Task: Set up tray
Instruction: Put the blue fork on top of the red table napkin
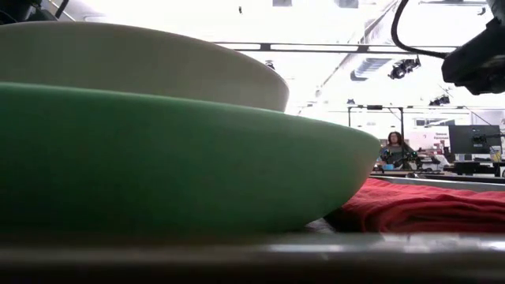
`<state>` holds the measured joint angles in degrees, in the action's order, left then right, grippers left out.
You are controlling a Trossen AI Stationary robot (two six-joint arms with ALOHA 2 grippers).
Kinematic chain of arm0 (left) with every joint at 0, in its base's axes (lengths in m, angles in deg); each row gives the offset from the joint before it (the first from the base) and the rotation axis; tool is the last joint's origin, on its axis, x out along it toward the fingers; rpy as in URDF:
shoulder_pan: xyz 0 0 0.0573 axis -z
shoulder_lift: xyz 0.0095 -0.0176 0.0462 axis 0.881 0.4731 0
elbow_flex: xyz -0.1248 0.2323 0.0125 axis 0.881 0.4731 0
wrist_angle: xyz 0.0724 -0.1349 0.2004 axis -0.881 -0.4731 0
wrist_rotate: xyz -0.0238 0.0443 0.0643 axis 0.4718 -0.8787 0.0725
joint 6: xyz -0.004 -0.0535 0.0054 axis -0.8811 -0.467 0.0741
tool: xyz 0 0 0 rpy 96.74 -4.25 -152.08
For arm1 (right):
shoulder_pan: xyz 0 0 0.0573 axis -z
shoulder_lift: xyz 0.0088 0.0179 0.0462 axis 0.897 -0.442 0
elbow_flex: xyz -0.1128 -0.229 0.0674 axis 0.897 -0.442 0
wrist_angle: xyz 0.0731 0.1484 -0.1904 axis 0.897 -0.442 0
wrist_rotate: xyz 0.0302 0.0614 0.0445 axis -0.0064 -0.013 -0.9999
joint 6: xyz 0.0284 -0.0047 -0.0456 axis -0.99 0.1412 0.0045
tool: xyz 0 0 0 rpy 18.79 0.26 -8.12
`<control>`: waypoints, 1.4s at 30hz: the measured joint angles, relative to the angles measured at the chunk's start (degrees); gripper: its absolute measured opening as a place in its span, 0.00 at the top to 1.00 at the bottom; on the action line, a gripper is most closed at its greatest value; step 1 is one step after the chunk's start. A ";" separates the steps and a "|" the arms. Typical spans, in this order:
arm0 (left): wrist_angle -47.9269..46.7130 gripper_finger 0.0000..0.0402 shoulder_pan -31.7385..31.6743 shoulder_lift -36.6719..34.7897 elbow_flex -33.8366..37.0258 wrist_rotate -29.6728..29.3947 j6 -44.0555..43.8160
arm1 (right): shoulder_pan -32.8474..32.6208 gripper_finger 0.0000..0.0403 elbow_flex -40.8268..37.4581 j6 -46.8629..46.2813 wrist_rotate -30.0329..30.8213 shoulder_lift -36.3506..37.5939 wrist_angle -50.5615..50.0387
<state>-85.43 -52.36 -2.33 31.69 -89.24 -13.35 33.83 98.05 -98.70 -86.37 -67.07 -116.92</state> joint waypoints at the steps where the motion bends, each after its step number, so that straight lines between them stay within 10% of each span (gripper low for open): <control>1: -0.01 0.82 0.00 0.01 0.00 -0.05 0.00 | -0.21 0.67 0.00 0.02 -0.12 -0.64 0.47; 42: 0.00 0.82 -0.02 -0.01 0.00 -0.10 0.00 | -1.19 0.67 -10.75 -0.93 -2.67 -6.08 20.93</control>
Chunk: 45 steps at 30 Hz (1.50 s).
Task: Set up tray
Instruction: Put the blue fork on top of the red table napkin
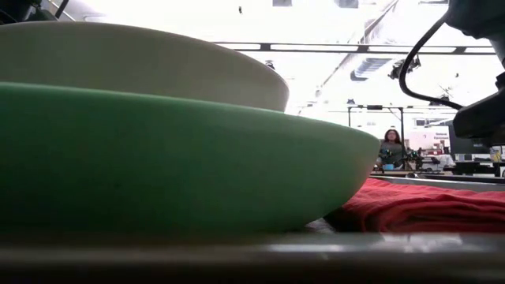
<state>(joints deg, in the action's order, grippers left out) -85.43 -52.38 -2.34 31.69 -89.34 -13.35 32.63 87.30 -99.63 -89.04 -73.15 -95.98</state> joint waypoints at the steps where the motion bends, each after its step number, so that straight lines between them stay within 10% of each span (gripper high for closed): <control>1: 0.00 0.82 0.01 0.01 0.00 -0.02 0.00 | 0.00 0.67 -0.37 0.23 -0.16 0.06 0.78; 45: -0.02 0.82 0.01 0.02 0.00 -0.09 0.00 | 1.58 0.72 -0.81 1.23 -1.08 -0.18 2.20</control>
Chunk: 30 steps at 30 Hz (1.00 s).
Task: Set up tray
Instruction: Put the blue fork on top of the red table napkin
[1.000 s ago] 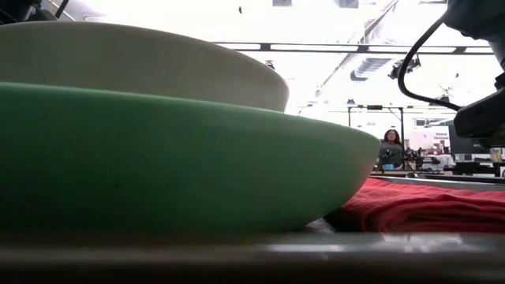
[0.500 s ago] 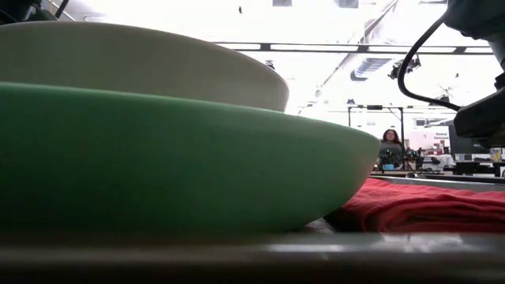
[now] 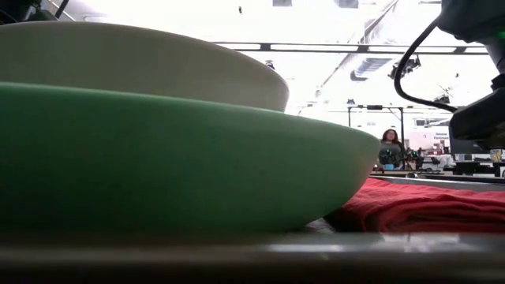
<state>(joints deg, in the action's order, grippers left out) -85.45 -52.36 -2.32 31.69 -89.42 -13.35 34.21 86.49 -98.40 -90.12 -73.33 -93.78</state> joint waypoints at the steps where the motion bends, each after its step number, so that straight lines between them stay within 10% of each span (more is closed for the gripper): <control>1: 0.00 0.82 0.00 0.00 0.00 0.00 0.00 | 0.17 0.73 0.00 -0.05 0.00 0.00 0.05; 30: -0.02 0.82 -0.01 0.00 0.00 0.02 0.00 | 0.72 0.99 0.04 -0.43 -0.95 0.00 -0.08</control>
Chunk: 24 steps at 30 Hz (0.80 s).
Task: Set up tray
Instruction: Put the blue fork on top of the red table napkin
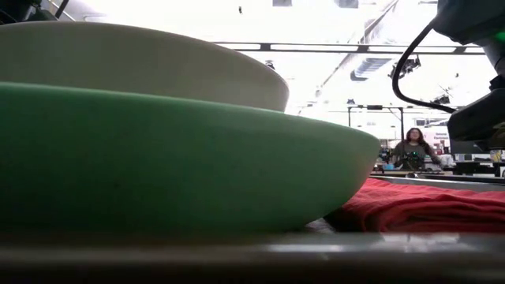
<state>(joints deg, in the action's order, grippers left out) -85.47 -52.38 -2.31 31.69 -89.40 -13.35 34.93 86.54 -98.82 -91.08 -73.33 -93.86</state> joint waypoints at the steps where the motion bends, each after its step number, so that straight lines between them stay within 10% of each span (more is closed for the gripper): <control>1: 0.02 0.82 0.00 -0.02 0.00 0.00 0.00 | 0.00 0.99 0.00 -0.04 -0.05 0.00 -0.02; 24: 0.02 0.82 0.02 -0.01 0.00 0.00 0.00 | 0.02 0.99 -0.11 -0.75 -1.41 1.38 1.47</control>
<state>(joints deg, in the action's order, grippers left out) -85.45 -52.36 -2.32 31.69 -89.40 -13.35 34.95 86.43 -99.57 -92.48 -71.96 -92.39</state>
